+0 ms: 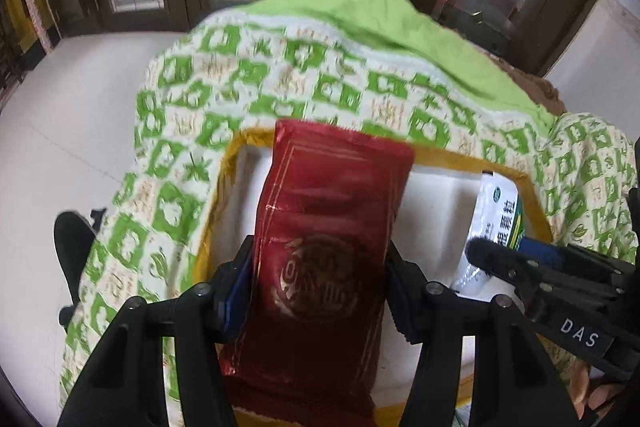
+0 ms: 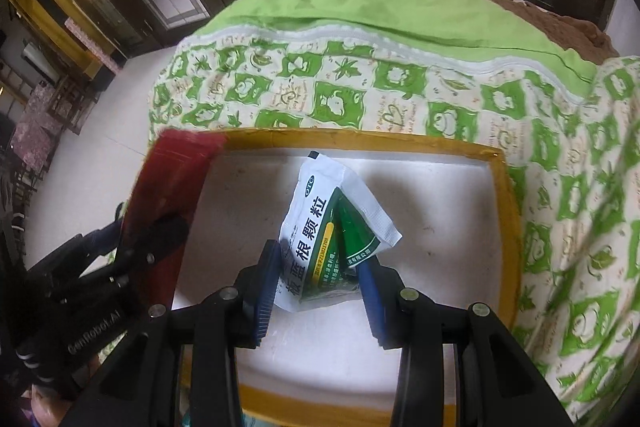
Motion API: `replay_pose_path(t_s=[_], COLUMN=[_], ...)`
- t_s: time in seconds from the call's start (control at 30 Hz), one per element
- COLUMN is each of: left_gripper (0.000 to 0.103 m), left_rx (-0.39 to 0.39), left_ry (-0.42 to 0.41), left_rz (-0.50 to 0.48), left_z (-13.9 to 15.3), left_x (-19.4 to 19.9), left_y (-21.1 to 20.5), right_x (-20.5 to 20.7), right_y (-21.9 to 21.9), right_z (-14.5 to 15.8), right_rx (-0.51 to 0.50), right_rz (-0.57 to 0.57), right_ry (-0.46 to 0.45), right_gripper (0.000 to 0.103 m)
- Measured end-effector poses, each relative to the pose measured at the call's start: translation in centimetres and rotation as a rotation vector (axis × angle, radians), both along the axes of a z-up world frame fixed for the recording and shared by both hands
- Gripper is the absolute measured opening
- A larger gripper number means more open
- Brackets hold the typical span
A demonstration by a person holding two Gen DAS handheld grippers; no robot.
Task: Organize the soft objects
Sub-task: 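Lift the red packet with the left gripper while the right carries the sachet into the tray, then open both grippers to release the red packet and sachet inside the tray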
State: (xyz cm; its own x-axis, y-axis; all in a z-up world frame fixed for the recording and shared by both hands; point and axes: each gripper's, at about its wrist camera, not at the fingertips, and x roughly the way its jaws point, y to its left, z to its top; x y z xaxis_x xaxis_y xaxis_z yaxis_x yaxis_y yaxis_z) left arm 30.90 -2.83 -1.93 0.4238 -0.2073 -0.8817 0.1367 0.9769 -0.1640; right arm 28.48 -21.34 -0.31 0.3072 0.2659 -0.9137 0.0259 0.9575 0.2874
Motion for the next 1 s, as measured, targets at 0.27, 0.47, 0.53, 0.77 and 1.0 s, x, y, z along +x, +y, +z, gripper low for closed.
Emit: replay_pose_path(t_s=[0.27,0.47,0.53,0.77,1.0], left_gripper=[0.057,0.057,0.058,0.060,0.062], left_rx=[0.044,0.068,0.059,0.071,0.057], left_ry=[-0.005,-0.018,-0.011,-0.029,-0.055], left_rz=[0.001,0.014,0.023,0.023,0.021], left_z=[-1.7,-2.1,-2.5,-2.9,-3.1], left_x=[0.1,0.7,0.7,0.7,0.5], left_y=[-0.4,-0.8,-0.8,-1.1,-0.9], right_x=[0.9,1.9,2.1,2.2,2.3], right_y=[0.6,0.1,0.2,0.4,0.5], right_z=[-1.3,-2.0,-2.3,-2.9,-3.1], right_rx=[-0.068,-0.089,-0.096,-0.119,-0.128], right_rz=[0.018,0.013,0.011,0.020,0.019], right_ry=[0.001,0.004,0.006,0.014,0.009], right_gripper=[0.041,0.041,0.041,0.042,0.042])
